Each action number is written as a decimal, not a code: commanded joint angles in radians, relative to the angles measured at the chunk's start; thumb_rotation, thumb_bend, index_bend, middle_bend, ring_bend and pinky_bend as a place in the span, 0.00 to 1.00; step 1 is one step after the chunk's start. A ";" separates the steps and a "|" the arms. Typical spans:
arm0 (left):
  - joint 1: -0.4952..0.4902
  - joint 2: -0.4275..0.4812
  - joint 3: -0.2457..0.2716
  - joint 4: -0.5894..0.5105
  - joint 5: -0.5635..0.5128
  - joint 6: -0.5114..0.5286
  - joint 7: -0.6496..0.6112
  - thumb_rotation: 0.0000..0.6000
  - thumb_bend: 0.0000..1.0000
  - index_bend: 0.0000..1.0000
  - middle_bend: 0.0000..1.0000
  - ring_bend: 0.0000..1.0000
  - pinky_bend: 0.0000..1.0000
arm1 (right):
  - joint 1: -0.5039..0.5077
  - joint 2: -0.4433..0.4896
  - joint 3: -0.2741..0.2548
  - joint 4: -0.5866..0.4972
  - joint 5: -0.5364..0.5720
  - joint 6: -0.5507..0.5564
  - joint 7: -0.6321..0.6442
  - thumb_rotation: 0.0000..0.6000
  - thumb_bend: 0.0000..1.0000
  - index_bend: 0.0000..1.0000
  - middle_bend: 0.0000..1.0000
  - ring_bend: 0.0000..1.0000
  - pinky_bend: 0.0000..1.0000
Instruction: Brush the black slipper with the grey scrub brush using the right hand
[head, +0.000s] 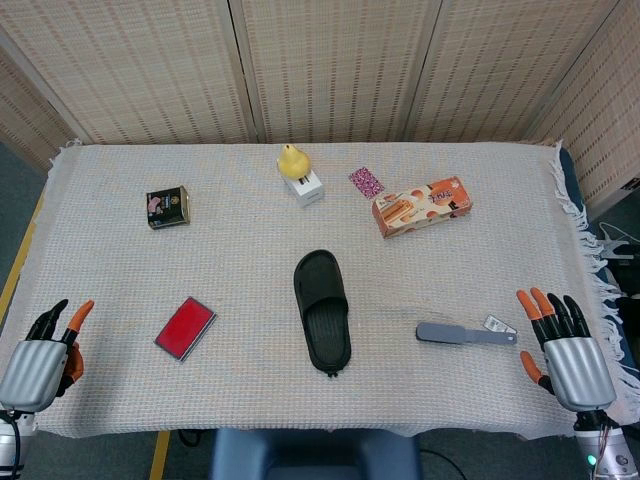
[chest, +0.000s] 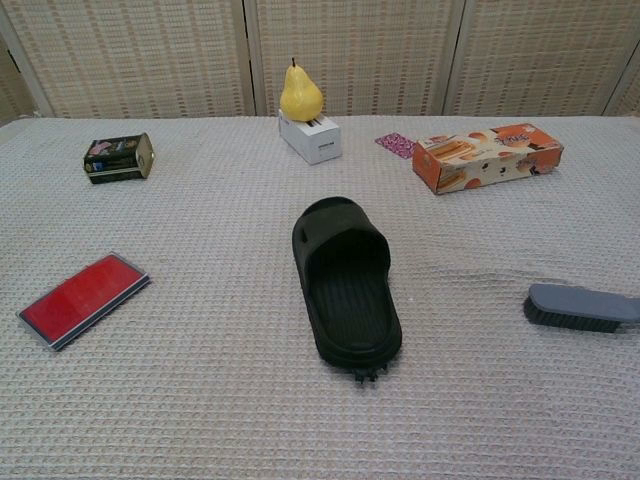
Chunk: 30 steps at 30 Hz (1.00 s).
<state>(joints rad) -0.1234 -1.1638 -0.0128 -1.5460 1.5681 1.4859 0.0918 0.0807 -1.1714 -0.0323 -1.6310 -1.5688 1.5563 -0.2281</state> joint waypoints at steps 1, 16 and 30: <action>-0.001 -0.002 -0.001 0.000 -0.003 -0.003 0.002 1.00 0.44 0.00 0.00 0.00 0.15 | 0.000 0.001 0.001 0.000 0.000 -0.001 0.001 1.00 0.27 0.00 0.00 0.00 0.00; -0.004 0.010 0.006 -0.001 0.020 0.005 -0.039 1.00 0.44 0.00 0.00 0.00 0.15 | 0.136 -0.145 0.058 0.046 0.145 -0.298 -0.182 1.00 0.23 0.24 0.12 0.00 0.00; 0.000 0.025 0.015 -0.001 0.021 0.000 -0.068 1.00 0.44 0.00 0.00 0.00 0.15 | 0.189 -0.245 0.087 0.109 0.289 -0.421 -0.215 1.00 0.23 0.25 0.15 0.01 0.02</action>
<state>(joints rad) -0.1232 -1.1390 0.0018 -1.5469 1.5889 1.4861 0.0236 0.2652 -1.4124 0.0544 -1.5244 -1.2843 1.1407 -0.4460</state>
